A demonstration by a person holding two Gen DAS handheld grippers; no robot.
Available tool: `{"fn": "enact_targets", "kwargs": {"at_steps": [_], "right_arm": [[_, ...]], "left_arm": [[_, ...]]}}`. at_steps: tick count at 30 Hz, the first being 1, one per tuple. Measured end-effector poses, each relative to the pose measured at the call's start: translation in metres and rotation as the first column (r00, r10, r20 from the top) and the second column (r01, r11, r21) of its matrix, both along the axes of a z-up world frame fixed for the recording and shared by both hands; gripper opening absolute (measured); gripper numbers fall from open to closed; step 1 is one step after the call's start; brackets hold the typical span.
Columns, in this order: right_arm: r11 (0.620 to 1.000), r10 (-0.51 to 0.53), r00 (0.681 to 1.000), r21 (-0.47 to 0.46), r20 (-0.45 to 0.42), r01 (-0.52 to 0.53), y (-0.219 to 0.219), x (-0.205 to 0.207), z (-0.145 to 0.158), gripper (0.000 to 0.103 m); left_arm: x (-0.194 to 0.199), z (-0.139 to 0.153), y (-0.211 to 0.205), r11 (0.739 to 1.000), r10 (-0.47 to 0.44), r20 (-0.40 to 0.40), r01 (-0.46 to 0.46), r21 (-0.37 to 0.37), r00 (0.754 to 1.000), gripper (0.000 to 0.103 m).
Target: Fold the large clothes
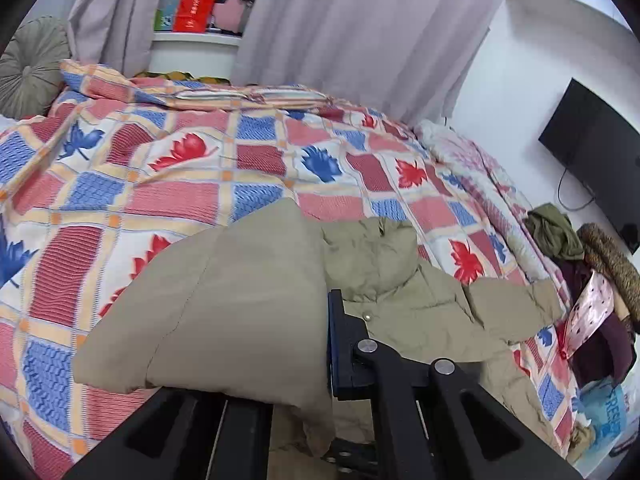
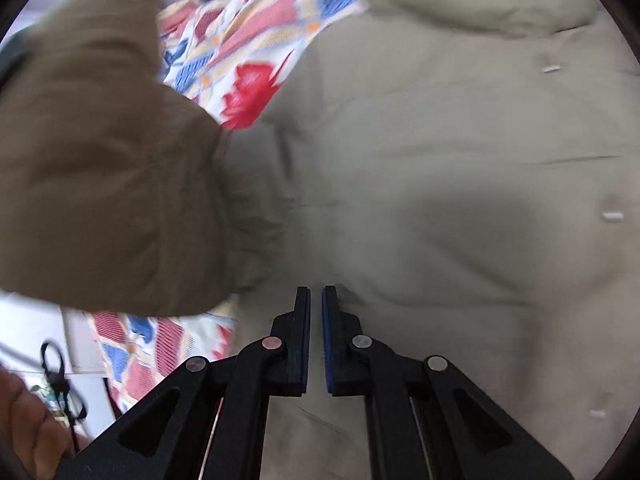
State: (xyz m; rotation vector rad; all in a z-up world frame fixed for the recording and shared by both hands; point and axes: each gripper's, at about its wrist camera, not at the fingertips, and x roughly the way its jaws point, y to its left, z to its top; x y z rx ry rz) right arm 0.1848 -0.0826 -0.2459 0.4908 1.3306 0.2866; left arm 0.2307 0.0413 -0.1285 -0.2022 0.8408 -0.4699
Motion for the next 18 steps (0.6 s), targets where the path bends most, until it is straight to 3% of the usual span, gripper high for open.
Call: {"fn": "enact_targets", "kwargs": {"at_steps": [4, 9, 14, 15, 16, 17, 18], "right_arm": [[0.985, -0.049, 0.996, -0.161, 0.071, 0.06, -0.067, -0.025, 0.027, 0.006], [0.965, -0.126, 0.99, -0.221, 0.067, 0.137, -0.134, -0.047, 0.032, 0.006], [0.961, -0.163, 0.986, -0.219, 0.037, 0.167, -0.166, -0.056, 0.022, 0.006], [0.962, -0.17, 0.985, -0.213, 0.028, 0.172, -0.167, -0.055, 0.019, 0.006], [0.962, -0.174, 0.984, -0.208, 0.021, 0.175, -0.173, -0.054, 0.017, 0.007], [0.963, -0.177, 0.984, -0.203, 0.012, 0.176, -0.175, -0.056, 0.014, 0.006], [0.965, -0.179, 0.984, -0.196, 0.006, 0.176, -0.176, -0.056, 0.012, 0.006]], "left_arm": [[0.006, -0.051, -0.07, 0.99, -0.064, -0.074, 0.073, 0.121, 0.995, 0.008], [-0.001, -0.118, -0.126, 0.948, -0.065, -0.168, 0.114, 0.298, 0.984, 0.008], [-0.012, -0.129, -0.128, 0.938, -0.039, -0.183, 0.099, 0.331, 0.982, 0.009], [-0.013, -0.127, -0.127, 0.94, -0.044, -0.186, 0.104, 0.326, 0.981, 0.019], [-0.014, -0.125, -0.126, 0.942, -0.058, -0.201, 0.12, 0.313, 0.978, 0.065], [-0.013, -0.122, -0.125, 0.943, -0.054, -0.205, 0.118, 0.312, 0.977, 0.09], [-0.016, -0.113, -0.123, 0.941, -0.022, -0.162, 0.076, 0.329, 0.986, 0.103]]}}
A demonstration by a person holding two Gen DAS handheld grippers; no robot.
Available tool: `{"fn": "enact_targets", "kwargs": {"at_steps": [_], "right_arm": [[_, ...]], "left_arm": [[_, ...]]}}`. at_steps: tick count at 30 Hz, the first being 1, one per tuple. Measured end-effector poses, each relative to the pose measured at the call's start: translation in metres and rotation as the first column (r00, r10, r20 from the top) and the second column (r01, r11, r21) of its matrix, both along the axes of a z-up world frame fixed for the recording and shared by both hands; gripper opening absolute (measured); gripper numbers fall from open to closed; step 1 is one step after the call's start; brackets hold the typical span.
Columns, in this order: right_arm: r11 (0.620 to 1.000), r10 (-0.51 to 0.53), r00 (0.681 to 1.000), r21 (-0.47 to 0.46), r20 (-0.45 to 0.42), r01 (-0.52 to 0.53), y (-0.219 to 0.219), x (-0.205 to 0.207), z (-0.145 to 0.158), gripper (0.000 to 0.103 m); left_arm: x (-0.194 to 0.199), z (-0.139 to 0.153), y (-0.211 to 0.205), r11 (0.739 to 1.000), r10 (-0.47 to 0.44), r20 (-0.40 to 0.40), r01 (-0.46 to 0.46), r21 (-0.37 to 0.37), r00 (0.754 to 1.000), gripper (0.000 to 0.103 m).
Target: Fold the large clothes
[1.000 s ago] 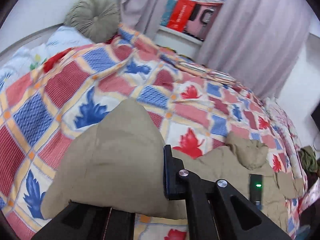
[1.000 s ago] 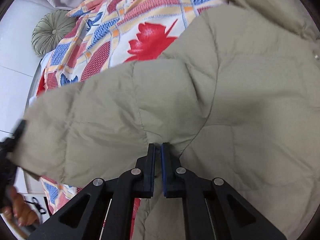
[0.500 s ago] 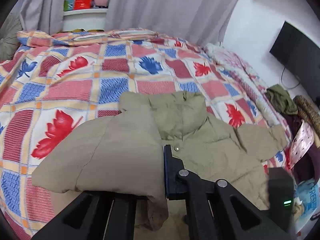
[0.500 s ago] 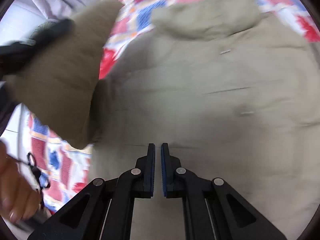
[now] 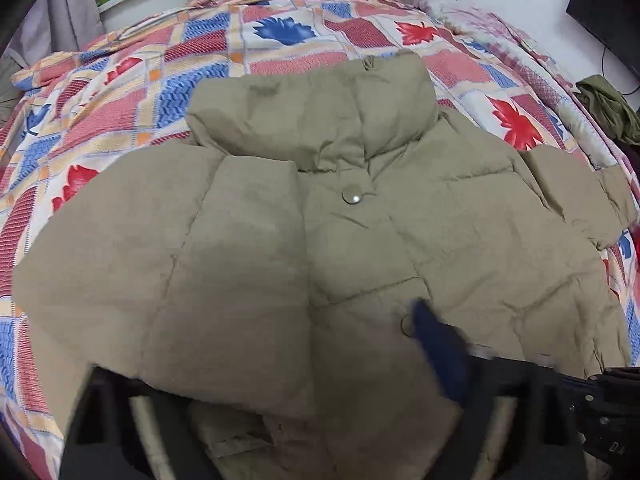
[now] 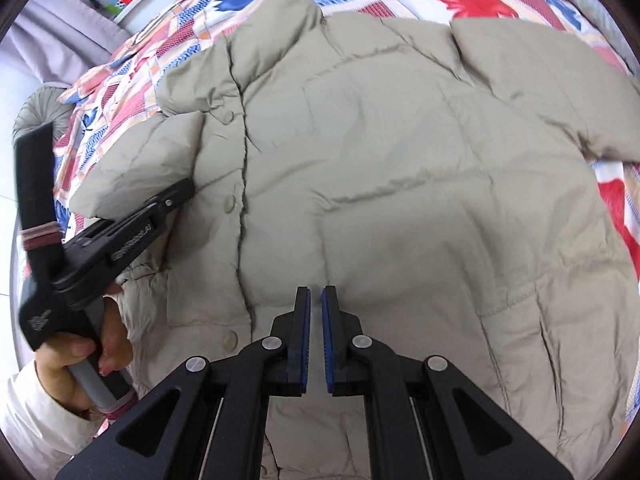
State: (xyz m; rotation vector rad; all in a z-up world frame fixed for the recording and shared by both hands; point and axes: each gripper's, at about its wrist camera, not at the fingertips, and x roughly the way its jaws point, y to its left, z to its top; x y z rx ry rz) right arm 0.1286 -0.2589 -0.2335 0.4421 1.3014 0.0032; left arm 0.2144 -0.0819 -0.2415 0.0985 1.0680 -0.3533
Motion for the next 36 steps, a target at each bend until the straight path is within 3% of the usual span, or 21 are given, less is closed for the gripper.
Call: {"fn": "enact_targets", "kwargs": {"at_steps": [6, 10, 12, 13, 14, 17, 21, 22, 24, 26, 27, 28, 29, 30, 31, 33, 36], "right_arm": [[1.0, 0.025, 1.0, -0.006, -0.005, -0.025, 0.0, -0.006, 0.005, 0.007], [0.995, 0.096, 0.995, -0.046, 0.042, -0.094, 0.017, 0.003, 0.021, 0.008], [0.981, 0.174, 0.982, -0.106, 0.076, -0.166, 0.039, 0.014, 0.031, 0.029], [0.971, 0.212, 0.973, -0.135, 0.092, -0.198, 0.049, 0.016, 0.035, 0.065], [0.957, 0.26, 0.959, -0.168, 0.118, -0.238, 0.065, 0.02, 0.041, 0.085], [0.891, 0.421, 0.89, -0.26, 0.174, -0.371, 0.114, 0.027, 0.053, 0.085], [0.726, 0.612, 0.775, -0.503, 0.16, -0.47, 0.185, 0.037, 0.05, 0.085], [0.69, 0.643, 0.75, -0.543, 0.155, -0.479, 0.199, 0.039, 0.047, 0.085], [0.619, 0.687, 0.715, -0.62, 0.13, -0.482, 0.225, 0.046, 0.037, 0.085], [0.589, 0.698, 0.707, -0.651, 0.112, -0.479, 0.24, 0.055, 0.027, 0.085], [0.584, 0.693, 0.713, -0.663, 0.107, -0.468, 0.243, 0.058, 0.024, 0.085], [0.573, 0.682, 0.725, -0.687, 0.097, -0.447, 0.244, 0.064, 0.02, 0.082], [0.57, 0.669, 0.737, -0.705, 0.098, -0.423, 0.242, 0.065, 0.019, 0.062], [0.586, 0.65, 0.752, -0.705, 0.113, -0.4, 0.238, 0.066, 0.021, 0.036], [0.621, 0.62, 0.774, -0.682, 0.126, -0.386, 0.228, 0.069, 0.022, 0.003], [0.734, 0.5, 0.845, -0.612, 0.192, -0.295, 0.196, 0.072, 0.031, 0.003], [0.894, 0.241, 0.94, -0.432, 0.241, -0.118, 0.128, 0.066, 0.032, 0.003]], "left_arm": [[-0.012, 0.037, 0.021, 1.0, 0.005, 0.057, -0.004, -0.019, 0.998, 0.103], [-0.02, 0.061, 0.075, 0.993, 0.118, 0.125, -0.115, -0.025, 0.985, 0.103], [-0.015, 0.062, 0.116, 0.979, 0.203, 0.102, -0.199, -0.049, 0.974, 0.103], [-0.01, 0.058, 0.134, 0.97, 0.238, 0.078, -0.233, -0.062, 0.968, 0.103], [-0.005, 0.052, 0.153, 0.958, 0.278, 0.04, -0.274, -0.08, 0.96, 0.103], [0.012, 0.025, 0.206, 0.904, 0.387, -0.084, -0.396, -0.162, 0.918, 0.103], [0.04, -0.024, 0.245, 0.82, 0.41, -0.302, -0.493, -0.29, 0.861, 0.102], [0.043, -0.035, 0.248, 0.805, 0.406, -0.341, -0.508, -0.306, 0.848, 0.092], [0.052, -0.051, 0.251, 0.788, 0.391, -0.386, -0.521, -0.33, 0.836, 0.08], [0.056, -0.051, 0.246, 0.786, 0.371, -0.355, -0.494, -0.372, 0.858, 0.047], [0.057, -0.048, 0.241, 0.792, 0.36, -0.341, -0.478, -0.379, 0.868, 0.025], [0.058, -0.041, 0.234, 0.809, 0.371, -0.308, -0.468, -0.355, 0.876, 0.025], [0.058, -0.032, 0.226, 0.838, 0.379, -0.245, -0.443, -0.317, 0.892, 0.024], [0.057, -0.021, 0.214, 0.878, 0.365, -0.167, -0.398, -0.265, 0.916, 0.016], [0.056, -0.014, 0.205, 0.903, 0.345, -0.121, -0.365, -0.226, 0.931, 0.015], [0.051, -0.004, 0.184, 0.947, 0.289, -0.031, -0.291, -0.14, 0.957, 0.015], [0.051, -0.01, 0.166, 0.974, 0.22, -0.015, -0.221, -0.046, 0.975, 0.015]]}}
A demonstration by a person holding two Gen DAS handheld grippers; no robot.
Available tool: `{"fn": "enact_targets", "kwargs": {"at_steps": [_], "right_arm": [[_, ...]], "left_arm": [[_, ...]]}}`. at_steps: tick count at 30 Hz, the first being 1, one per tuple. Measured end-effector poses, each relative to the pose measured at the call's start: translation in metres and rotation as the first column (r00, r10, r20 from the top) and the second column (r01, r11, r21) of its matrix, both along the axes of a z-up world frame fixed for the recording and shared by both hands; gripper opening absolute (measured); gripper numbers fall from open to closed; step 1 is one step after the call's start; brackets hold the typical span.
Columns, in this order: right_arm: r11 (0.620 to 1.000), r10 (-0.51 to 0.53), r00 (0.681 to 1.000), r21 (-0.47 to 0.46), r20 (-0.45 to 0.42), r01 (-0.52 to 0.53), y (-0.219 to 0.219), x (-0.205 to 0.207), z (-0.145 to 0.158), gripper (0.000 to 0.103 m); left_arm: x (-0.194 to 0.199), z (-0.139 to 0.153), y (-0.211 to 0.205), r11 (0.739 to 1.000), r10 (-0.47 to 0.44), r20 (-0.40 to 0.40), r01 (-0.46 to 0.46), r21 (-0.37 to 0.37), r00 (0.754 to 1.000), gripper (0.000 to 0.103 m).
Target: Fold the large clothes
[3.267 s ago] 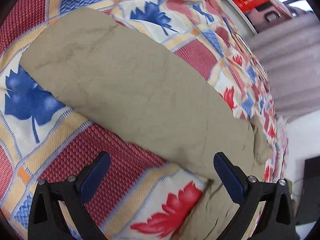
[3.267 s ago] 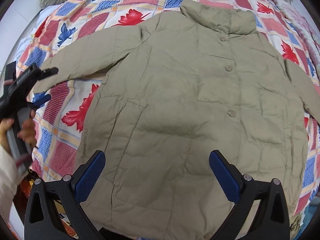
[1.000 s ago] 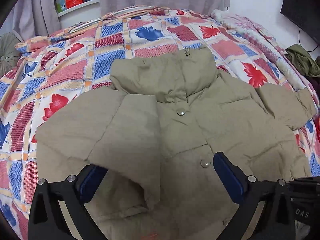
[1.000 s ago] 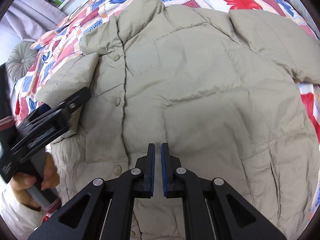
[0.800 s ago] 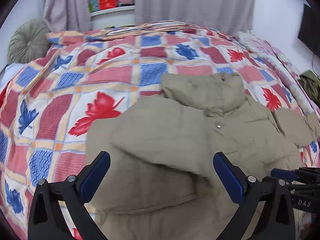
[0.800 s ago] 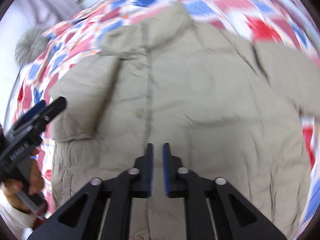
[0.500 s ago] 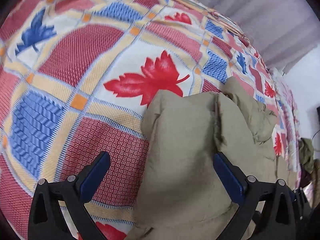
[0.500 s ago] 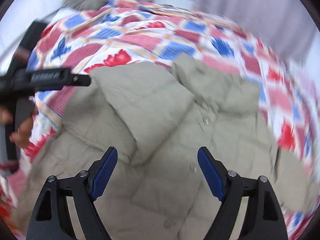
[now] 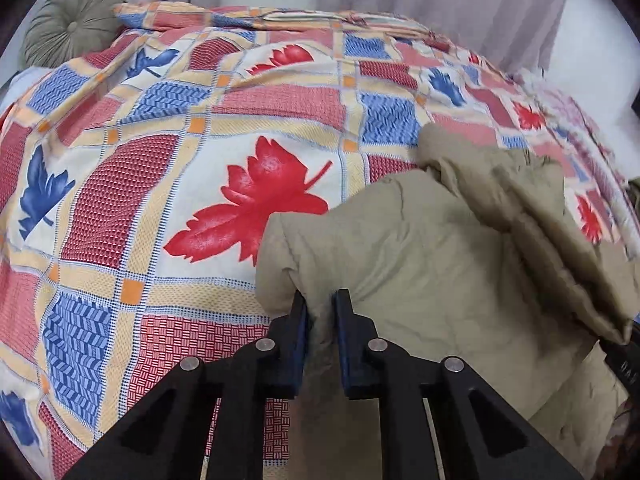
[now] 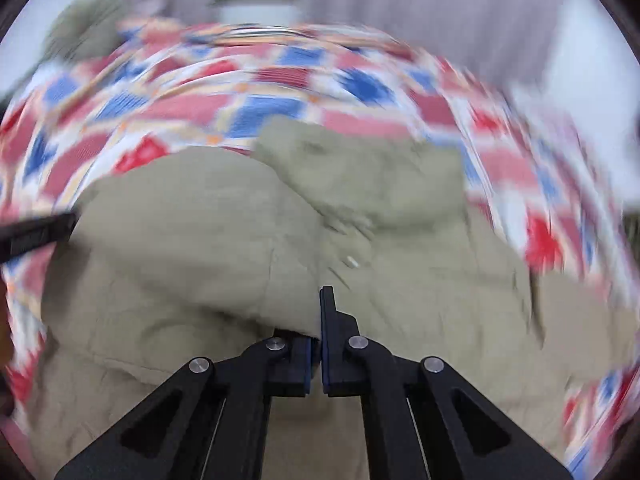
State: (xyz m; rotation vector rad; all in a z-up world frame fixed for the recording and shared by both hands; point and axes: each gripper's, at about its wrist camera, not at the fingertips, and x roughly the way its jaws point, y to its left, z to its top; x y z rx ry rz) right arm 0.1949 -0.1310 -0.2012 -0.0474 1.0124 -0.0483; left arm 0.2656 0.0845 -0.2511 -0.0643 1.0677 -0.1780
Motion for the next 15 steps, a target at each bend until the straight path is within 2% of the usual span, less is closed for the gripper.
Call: {"fn": "enact_targets", "kwargs": {"at_steps": [1, 2, 3, 4, 5, 6, 9, 11, 13, 14, 15], "right_arm": [[0.992, -0.071, 0.997, 0.1, -0.041, 0.075, -0.022, -0.002, -0.008, 0.003], [0.961, -0.15, 0.981, 0.216, -0.121, 0.174, -0.047, -0.004, -0.024, 0.003], [0.928, -0.191, 0.965, 0.287, -0.177, 0.237, -0.061, -0.006, -0.036, 0.003], [0.888, -0.219, 0.951, 0.359, -0.219, 0.287, -0.073, -0.009, -0.048, 0.003], [0.831, -0.239, 0.939, 0.448, -0.248, 0.33, -0.084, -0.013, -0.058, 0.003], [0.79, -0.256, 0.931, 0.498, -0.261, 0.357, -0.091, -0.016, -0.062, 0.003], [0.648, -0.308, 0.896, 0.619, -0.319, 0.443, -0.113, -0.023, -0.069, 0.005], [0.579, -0.346, 0.867, 0.645, -0.358, 0.498, -0.125, -0.031, -0.071, 0.009], [0.541, -0.349, 0.852, 0.658, -0.391, 0.524, -0.135, -0.038, -0.07, 0.009], [0.54, -0.346, 0.849, 0.655, -0.4, 0.529, -0.138, -0.04, -0.068, 0.009], [0.556, -0.345, 0.849, 0.642, -0.4, 0.529, -0.141, -0.043, -0.064, 0.009]], "left_arm": [[-0.001, -0.004, -0.002, 1.0, -0.005, -0.011, 0.005, 0.012, 1.0, 0.015], [-0.002, -0.008, -0.003, 1.0, -0.005, -0.017, 0.006, 0.02, 1.0, 0.015], [-0.002, -0.01, -0.004, 1.0, 0.0, -0.017, 0.001, 0.03, 1.0, 0.015], [-0.003, -0.011, -0.004, 0.999, 0.006, -0.017, -0.006, 0.038, 1.0, 0.015], [-0.004, -0.012, -0.003, 0.999, 0.011, -0.021, -0.01, 0.039, 1.0, 0.015], [-0.002, -0.013, -0.003, 0.999, 0.016, -0.026, -0.015, 0.043, 1.0, 0.015], [-0.003, -0.012, 0.004, 0.999, 0.032, -0.04, -0.03, 0.043, 0.999, 0.016], [-0.002, -0.004, 0.011, 0.999, 0.045, -0.053, -0.044, 0.021, 0.998, 0.016], [-0.003, 0.008, 0.019, 0.999, 0.052, -0.057, -0.052, 0.006, 0.997, 0.016], [-0.005, 0.015, 0.023, 0.999, 0.052, -0.052, -0.052, 0.005, 0.997, 0.016], [-0.009, 0.024, 0.028, 0.999, 0.052, -0.04, -0.051, 0.012, 0.998, 0.016]]}}
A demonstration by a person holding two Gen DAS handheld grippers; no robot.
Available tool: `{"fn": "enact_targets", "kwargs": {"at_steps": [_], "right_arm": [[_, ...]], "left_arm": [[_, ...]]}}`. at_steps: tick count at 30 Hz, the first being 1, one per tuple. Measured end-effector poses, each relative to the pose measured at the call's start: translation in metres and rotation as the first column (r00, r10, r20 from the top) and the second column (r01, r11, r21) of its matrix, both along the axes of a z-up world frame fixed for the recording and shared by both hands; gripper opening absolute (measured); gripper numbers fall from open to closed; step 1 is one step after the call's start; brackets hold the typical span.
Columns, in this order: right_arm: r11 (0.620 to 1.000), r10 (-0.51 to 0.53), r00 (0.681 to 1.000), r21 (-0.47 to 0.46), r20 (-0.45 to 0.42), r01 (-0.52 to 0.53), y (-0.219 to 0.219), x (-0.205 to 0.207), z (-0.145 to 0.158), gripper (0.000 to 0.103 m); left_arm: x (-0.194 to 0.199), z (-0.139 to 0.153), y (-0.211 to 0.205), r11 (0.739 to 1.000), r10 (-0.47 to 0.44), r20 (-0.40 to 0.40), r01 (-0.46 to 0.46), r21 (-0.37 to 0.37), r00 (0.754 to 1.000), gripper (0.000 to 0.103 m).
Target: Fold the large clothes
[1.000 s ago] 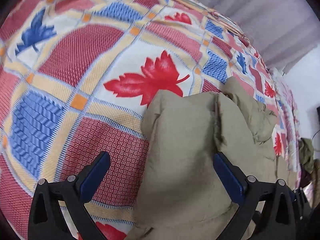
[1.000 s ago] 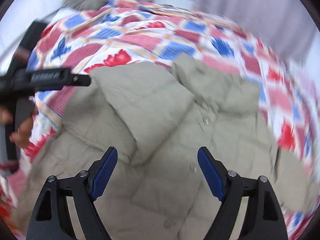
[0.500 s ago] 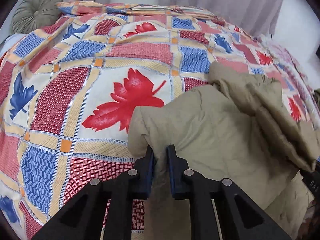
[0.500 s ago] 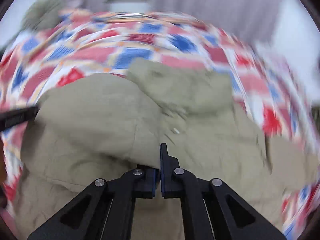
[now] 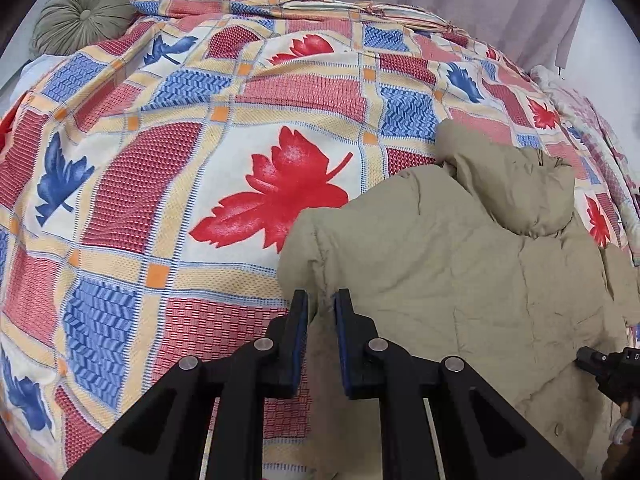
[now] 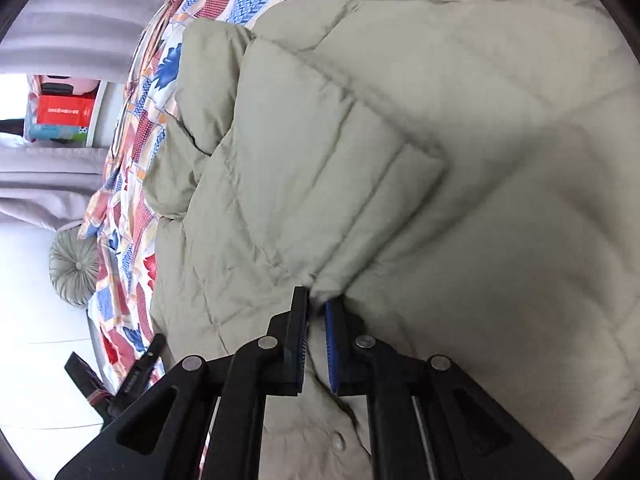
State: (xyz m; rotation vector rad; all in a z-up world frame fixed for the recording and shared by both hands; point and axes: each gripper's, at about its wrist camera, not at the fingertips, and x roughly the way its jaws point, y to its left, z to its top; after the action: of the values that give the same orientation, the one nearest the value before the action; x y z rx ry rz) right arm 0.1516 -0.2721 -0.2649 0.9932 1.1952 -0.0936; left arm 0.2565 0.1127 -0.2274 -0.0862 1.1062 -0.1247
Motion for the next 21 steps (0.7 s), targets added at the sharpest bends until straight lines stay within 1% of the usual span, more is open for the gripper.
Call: {"fn": "enact_targets", "kwargs": {"at_steps": [3, 4, 6, 7, 9, 10, 11, 12, 13, 14, 15, 16, 17, 19, 21], "right_arm": [[0.991, 0.029, 1.0, -0.13, -0.002, -0.029, -0.005, -0.008, 0.023, 0.01], [0.983, 0.031, 0.999, -0.181, 0.007, -0.029, -0.008, -0.011, 0.031, 0.01], [0.953, 0.043, 0.998, -0.3, 0.037, -0.03, -0.01, -0.017, 0.051, 0.01], [0.942, 0.06, 0.996, -0.334, 0.062, -0.036, -0.011, -0.015, 0.057, 0.01], [0.918, 0.148, 0.983, -0.386, 0.111, -0.094, -0.008, -0.005, 0.068, 0.01], [0.906, 0.194, 0.974, -0.402, 0.12, -0.131, -0.002, 0.004, 0.07, 0.01], [0.894, 0.242, 0.962, -0.416, 0.128, -0.169, 0.004, 0.016, 0.071, 0.01], [0.878, 0.286, 0.95, -0.432, 0.128, -0.206, 0.009, 0.026, 0.069, 0.009], [0.859, 0.321, 0.94, -0.454, 0.113, -0.238, 0.014, 0.035, 0.063, 0.009], [0.842, 0.336, 0.939, -0.472, 0.08, -0.261, 0.019, 0.047, 0.054, 0.009], [0.843, 0.332, 0.942, -0.464, 0.052, -0.271, 0.019, 0.053, 0.043, 0.009], [0.854, 0.319, 0.947, -0.441, 0.024, -0.277, 0.019, 0.055, 0.03, 0.009], [0.883, 0.297, 0.955, -0.382, 0.003, -0.274, 0.017, 0.051, 0.012, 0.009], [0.905, 0.273, 0.962, -0.342, 0.013, -0.252, 0.015, 0.044, -0.003, 0.009], [0.896, 0.277, 0.96, -0.371, 0.034, -0.246, 0.017, 0.038, -0.006, 0.009]], "left_arm": [[-0.013, 0.018, 0.014, 1.0, -0.003, 0.023, 0.003, 0.005, 1.0, 0.016], [-0.017, 0.021, 0.017, 1.0, -0.007, 0.02, 0.007, -0.009, 1.0, 0.016], [-0.026, 0.025, 0.017, 0.997, -0.042, 0.012, 0.042, -0.06, 0.999, 0.016], [-0.029, 0.026, 0.013, 0.994, -0.064, 0.013, 0.065, -0.083, 0.998, 0.016], [-0.034, 0.023, -0.002, 0.987, -0.11, 0.012, 0.111, -0.116, 0.994, 0.016], [-0.036, 0.016, -0.011, 0.987, -0.125, 0.008, 0.125, -0.098, 0.992, 0.016], [-0.037, 0.006, -0.02, 0.99, -0.131, -0.007, 0.131, -0.05, 0.991, 0.016], [-0.038, -0.009, -0.025, 0.992, -0.121, -0.03, 0.121, 0.015, 0.992, 0.016], [-0.038, -0.024, -0.027, 0.992, -0.102, -0.051, 0.106, 0.063, 0.993, 0.016], [-0.039, -0.037, -0.025, 0.992, -0.082, -0.064, 0.087, 0.089, 0.995, 0.016], [-0.039, -0.044, -0.021, 0.994, -0.063, -0.067, 0.069, 0.09, 0.996, 0.016], [-0.039, -0.049, -0.016, 0.996, -0.049, -0.061, 0.053, 0.071, 0.997, 0.016], [-0.039, -0.052, -0.011, 0.998, -0.033, -0.058, 0.036, 0.053, 0.998, 0.016], [-0.036, -0.054, -0.009, 0.999, -0.023, -0.067, 0.025, 0.041, 0.998, 0.016], [-0.037, -0.054, -0.015, 0.994, -0.053, -0.062, 0.058, 0.088, 0.997, 0.016]]}}
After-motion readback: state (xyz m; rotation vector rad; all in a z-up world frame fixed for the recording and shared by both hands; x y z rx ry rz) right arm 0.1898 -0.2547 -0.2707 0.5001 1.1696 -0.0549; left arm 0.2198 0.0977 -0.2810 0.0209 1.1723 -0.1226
